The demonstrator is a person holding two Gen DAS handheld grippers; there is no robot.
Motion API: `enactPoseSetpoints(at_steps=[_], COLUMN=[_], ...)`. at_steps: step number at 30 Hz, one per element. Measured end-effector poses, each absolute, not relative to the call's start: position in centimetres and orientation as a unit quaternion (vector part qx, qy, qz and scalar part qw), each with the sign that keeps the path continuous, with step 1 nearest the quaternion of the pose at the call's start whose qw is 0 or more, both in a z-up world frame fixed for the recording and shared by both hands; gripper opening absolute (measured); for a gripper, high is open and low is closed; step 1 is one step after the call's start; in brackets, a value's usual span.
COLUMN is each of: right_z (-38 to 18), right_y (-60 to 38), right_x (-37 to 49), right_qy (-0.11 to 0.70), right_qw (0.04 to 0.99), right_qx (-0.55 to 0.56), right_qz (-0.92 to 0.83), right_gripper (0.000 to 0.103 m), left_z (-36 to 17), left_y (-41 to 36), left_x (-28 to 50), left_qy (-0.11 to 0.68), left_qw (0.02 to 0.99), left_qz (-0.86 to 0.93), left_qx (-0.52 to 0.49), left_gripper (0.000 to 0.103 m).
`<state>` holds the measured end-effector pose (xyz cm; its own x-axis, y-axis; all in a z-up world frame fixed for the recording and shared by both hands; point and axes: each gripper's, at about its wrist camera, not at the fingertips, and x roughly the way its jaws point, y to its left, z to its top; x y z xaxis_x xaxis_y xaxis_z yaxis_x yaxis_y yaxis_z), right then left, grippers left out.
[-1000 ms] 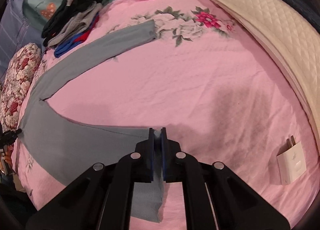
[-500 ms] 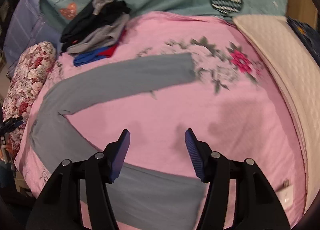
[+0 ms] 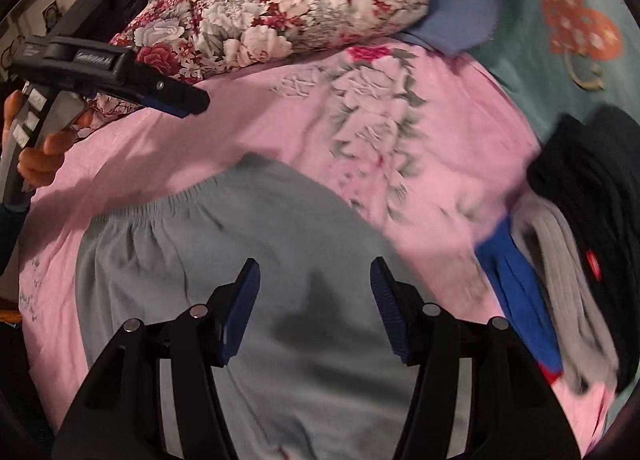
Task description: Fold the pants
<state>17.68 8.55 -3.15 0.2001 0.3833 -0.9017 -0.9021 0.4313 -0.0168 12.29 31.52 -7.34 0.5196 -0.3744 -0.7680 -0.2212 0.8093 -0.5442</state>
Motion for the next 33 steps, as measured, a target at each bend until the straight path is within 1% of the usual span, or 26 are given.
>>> enactPoseSetpoints(at_steps=[2,6,9,10,13,14,16,19,20,24,28,30,33], right_z=[-4.1,-5.9,-7.2,-7.6,-8.3,-8.2,-7.6,-6.1,-5.3,-2.8,-2.5,-2.5,-2.8], right_y=[11.8,15.4,16.2,16.5,16.8,16.9,16.9,16.7,15.9,14.0,12.6,12.4,11.6], right_x=[19.4,21.5,21.7,21.5,20.6,20.1,19.3,18.2,17.7,16.2,15.8,16.2,16.8], right_qy=[0.445,0.47,0.486,0.488,0.497,0.49,0.476,0.45,0.441,0.414,0.408,0.413,0.43], right_qw=[0.7,0.658,0.633,0.628,0.604,0.605,0.606,0.619,0.626,0.644,0.657,0.664,0.67], right_qx=[-0.313,-0.333,-0.347,-0.353,-0.361,-0.369,-0.388,-0.395,-0.392,-0.378,-0.371,-0.361,-0.325], right_qz=[0.462,0.485,0.493,0.494,0.507,0.507,0.505,0.508,0.51,0.521,0.514,0.508,0.51], right_gripper=[0.058,0.058,0.051,0.047,0.018,0.012,0.006,0.006,0.006,0.006,0.006,0.006,0.006], left_z=[-7.5,-7.6,-7.8,-7.9,-8.6,-8.9,-9.4,-9.9,-10.0,-10.4,-11.0,-10.7,-9.6], left_y=[31.8,33.0,33.6,33.7,33.8,33.7,33.4,32.7,32.4,31.1,29.8,29.5,28.7], left_x=[13.0,13.7,14.0,14.2,14.3,14.4,14.4,14.8,15.0,16.0,17.2,17.0,15.9], left_qy=[0.496,0.494,0.489,0.488,0.492,0.494,0.498,0.5,0.499,0.497,0.492,0.471,0.429], left_qw=[0.818,0.821,0.821,0.821,0.813,0.809,0.801,0.787,0.782,0.777,0.763,0.769,0.796], left_qz=[-0.044,-0.056,-0.066,-0.069,-0.079,-0.084,-0.098,-0.128,-0.142,-0.169,-0.213,-0.238,-0.284], left_qx=[-0.288,-0.281,-0.287,-0.289,-0.301,-0.306,-0.317,-0.339,-0.344,-0.347,-0.36,-0.36,-0.319], left_gripper=[0.079,0.079,0.082,0.082,0.083,0.083,0.083,0.085,0.088,0.088,0.088,0.088,0.088])
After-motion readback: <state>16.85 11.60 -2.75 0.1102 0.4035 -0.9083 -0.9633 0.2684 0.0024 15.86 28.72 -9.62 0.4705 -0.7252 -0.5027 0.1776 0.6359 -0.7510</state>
